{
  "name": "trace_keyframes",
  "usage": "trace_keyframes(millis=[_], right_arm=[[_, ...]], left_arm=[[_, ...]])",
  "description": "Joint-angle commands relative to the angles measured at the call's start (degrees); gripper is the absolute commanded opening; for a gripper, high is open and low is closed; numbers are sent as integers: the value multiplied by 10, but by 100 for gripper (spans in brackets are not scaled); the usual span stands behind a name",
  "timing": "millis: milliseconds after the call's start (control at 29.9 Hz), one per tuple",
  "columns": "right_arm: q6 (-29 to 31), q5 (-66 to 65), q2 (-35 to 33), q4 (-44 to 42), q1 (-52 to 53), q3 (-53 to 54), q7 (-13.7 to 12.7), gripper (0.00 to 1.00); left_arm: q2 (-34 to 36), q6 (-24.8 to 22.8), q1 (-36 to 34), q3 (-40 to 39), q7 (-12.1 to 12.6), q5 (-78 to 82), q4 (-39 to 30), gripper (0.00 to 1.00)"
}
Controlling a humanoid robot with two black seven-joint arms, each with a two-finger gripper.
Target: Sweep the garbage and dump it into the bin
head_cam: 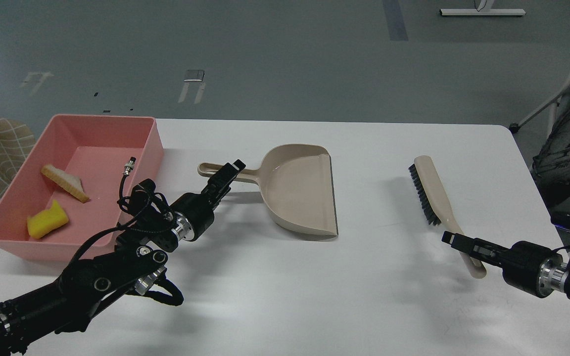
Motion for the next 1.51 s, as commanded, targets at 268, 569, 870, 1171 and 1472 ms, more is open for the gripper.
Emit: trace_keyframes(millis=[268, 569, 870, 1171, 1472], right_arm=[[27, 66, 27, -17, 17, 3, -1, 0], [29, 74, 46, -42, 25, 2, -9, 0], [33, 74, 42, -43, 24, 1, -20, 37], [33, 74, 5, -20, 26, 3, -38, 99], [59, 83, -96, 1, 71, 84, -21, 100]], left_arm=[[57, -7, 22, 0, -28, 5, -56, 97], [102, -8, 40, -3, -49, 3, -98, 97], [117, -8, 40, -9, -69, -1, -121, 97], [149, -36, 39, -18, -83, -5, -140, 97], [236, -132, 40, -106, -84, -44, -228, 97]])
